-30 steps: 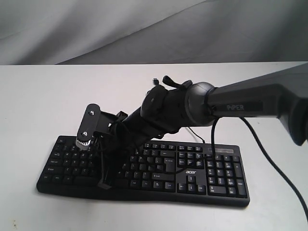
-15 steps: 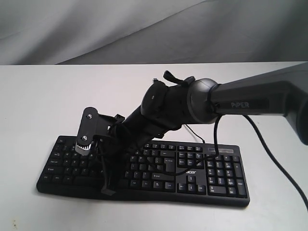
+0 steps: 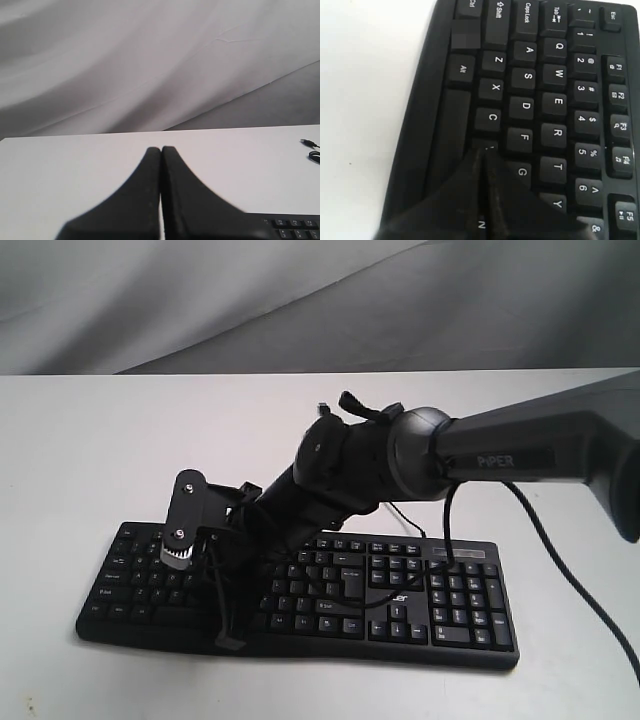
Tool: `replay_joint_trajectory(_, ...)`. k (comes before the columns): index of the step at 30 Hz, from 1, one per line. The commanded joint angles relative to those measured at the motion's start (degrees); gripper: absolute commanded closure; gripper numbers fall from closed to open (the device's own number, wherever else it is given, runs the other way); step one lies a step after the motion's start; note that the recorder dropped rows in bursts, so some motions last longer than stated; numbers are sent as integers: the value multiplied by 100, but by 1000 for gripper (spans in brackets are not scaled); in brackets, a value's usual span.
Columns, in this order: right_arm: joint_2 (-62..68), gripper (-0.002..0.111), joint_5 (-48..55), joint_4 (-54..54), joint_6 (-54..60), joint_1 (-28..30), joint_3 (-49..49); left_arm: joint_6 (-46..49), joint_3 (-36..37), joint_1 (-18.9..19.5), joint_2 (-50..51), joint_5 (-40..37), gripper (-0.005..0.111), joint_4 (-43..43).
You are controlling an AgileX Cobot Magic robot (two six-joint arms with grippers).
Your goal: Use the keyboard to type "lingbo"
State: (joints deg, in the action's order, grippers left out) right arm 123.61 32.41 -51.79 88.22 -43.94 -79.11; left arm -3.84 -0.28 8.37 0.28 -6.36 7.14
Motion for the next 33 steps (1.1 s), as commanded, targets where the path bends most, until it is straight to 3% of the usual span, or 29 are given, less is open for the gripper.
replay_joint_trajectory(1,70,108,-39,11,-27,-5,0,-12,28,-38,-28,56,106,1)
replay_joint_trajectory(9,-286,108,-86,236,-172,16,0,-12,28,-38,-28,56,106,1)
replay_joint_trajectory(15,-605,108,153,614,-575,336,32,-12,28,-38,-28,56,106,1)
replay_joint_trajectory(22,-617,108,125,277,-280,740,400,-12,28,-38,-28,56,106,1)
replay_joint_trajectory(33,-592,108,-158,203,-340,749,635,-12,28,-38,-28,56,106,1)
